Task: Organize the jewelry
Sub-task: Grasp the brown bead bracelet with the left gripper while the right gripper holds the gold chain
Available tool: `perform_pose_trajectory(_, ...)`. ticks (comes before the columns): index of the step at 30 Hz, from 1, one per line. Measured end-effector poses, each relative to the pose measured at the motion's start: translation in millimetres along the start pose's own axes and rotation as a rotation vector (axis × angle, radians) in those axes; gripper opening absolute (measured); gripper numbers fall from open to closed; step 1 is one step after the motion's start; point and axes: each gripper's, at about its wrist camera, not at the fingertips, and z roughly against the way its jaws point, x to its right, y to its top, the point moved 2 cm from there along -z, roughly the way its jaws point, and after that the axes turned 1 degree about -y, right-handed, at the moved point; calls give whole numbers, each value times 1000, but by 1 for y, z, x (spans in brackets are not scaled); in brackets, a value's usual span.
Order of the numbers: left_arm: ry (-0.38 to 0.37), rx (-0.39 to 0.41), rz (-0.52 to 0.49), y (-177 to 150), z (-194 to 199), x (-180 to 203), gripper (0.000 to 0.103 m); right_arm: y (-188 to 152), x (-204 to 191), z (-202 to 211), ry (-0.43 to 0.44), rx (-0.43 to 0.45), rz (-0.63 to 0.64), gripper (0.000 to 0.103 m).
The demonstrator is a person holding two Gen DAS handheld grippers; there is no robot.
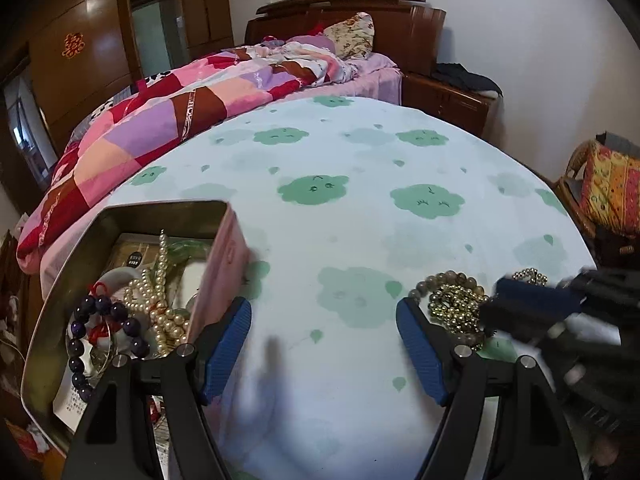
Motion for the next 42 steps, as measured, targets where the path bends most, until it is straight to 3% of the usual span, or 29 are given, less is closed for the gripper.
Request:
perform_pose_trajectory(4, -6, -5, 16, -2, -2, -4, 75, -2, -7, -15, -11, -47, 32, 31)
perform_pose_trajectory(6, -8, -4, 18, -2, -1, -3, 75, -1, -8, -15, -13, -55, 31, 14)
perform_pose_trajectory(7, -10, -3, 20, -2, -1, -3, 75, -1, -7, -14, -3, -54, 23, 12)
perform_pose_trajectory(8, -12, -2, 23, -3, 0, -4, 75, 0, -6, -11, 4, -39, 11, 7)
perform_pose_trajectory(20, -39, 4, -7, 0, 1, 7, 75, 17, 4, 42, 119, 205, -119, 7)
perform_pose_trajectory(24, -71, 0, -53, 5, -1, 23, 75, 25, 4, 60, 30, 274, -110, 7)
perform_pose_trajectory(28, -77, -38, -105, 5, -16, 40, 75, 29, 10, 60, -42, 278, -103, 7)
perform_pose_trajectory(29, -89, -53, -115, 4, -20, 44, 72, 28, 12, 57, -53, 276, -108, 7)
perform_pose_trajectory(30, -101, -67, -125, 3, -23, 47, 51, 28, 15, 55, -60, 273, -116, 7)
perform_pose_trajectory(31, -126, -85, -136, 2, -26, 50, 42, 27, 18, 54, -61, 270, -122, 7)
perform_pose_trajectory(33, -163, -82, -150, 2, -25, 55, 12, 26, 22, 51, -66, 265, -131, 7)
perform_pose_trajectory(38, -185, -62, -143, -4, -13, 56, 7, 25, 27, 60, -72, 281, -136, 7)
perform_pose_trajectory(42, -159, 23, -133, -3, 18, 44, 7, 25, 30, 67, -78, 293, -141, 7)
